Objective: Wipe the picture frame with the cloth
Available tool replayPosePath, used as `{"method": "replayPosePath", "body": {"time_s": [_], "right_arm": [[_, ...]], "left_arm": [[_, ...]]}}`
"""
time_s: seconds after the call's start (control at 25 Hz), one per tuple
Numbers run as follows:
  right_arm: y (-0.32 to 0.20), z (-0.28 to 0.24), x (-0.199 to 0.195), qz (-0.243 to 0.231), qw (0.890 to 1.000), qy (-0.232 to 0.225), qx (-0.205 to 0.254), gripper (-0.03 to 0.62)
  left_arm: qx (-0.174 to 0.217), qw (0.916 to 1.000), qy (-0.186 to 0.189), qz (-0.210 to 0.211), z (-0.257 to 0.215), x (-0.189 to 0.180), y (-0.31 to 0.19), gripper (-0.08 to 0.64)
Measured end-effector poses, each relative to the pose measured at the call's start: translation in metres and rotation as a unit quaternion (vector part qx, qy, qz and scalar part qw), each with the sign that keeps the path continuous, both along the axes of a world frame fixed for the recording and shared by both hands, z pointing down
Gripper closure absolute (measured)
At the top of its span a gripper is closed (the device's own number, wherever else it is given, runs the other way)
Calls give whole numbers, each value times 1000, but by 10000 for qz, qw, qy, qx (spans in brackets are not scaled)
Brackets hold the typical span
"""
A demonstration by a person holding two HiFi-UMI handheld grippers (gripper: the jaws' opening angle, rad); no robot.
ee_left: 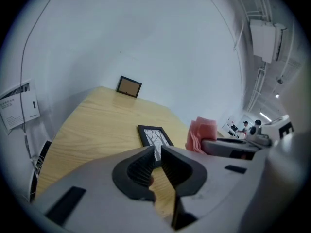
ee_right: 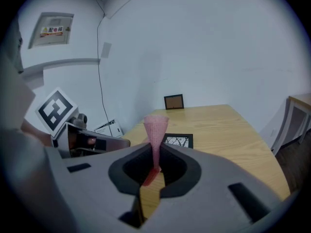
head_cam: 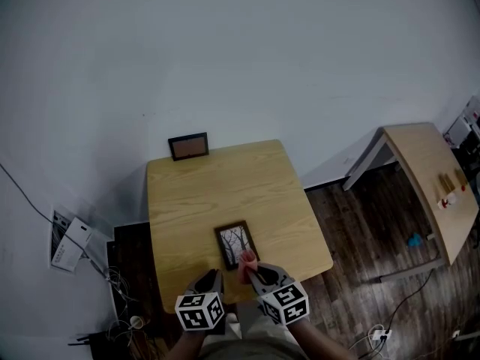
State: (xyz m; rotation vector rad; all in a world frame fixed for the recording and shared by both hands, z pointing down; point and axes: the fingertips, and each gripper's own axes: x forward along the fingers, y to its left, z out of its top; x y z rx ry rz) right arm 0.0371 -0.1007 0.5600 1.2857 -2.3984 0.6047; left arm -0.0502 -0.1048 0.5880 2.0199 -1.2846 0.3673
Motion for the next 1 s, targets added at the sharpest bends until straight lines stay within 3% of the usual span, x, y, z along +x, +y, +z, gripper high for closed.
{"method": "replayPosePath", "body": {"time_s": [0.48, 1.0], "right_arm": [[45, -54, -6, 221, 9966, -386, 700, 574], [74, -75, -15, 183, 9953, -419, 855, 574]], "left_arm": [[518, 9977, 208, 379, -59, -11, 37, 548], [671, 9965, 315, 391, -73, -22, 57, 548]]}}
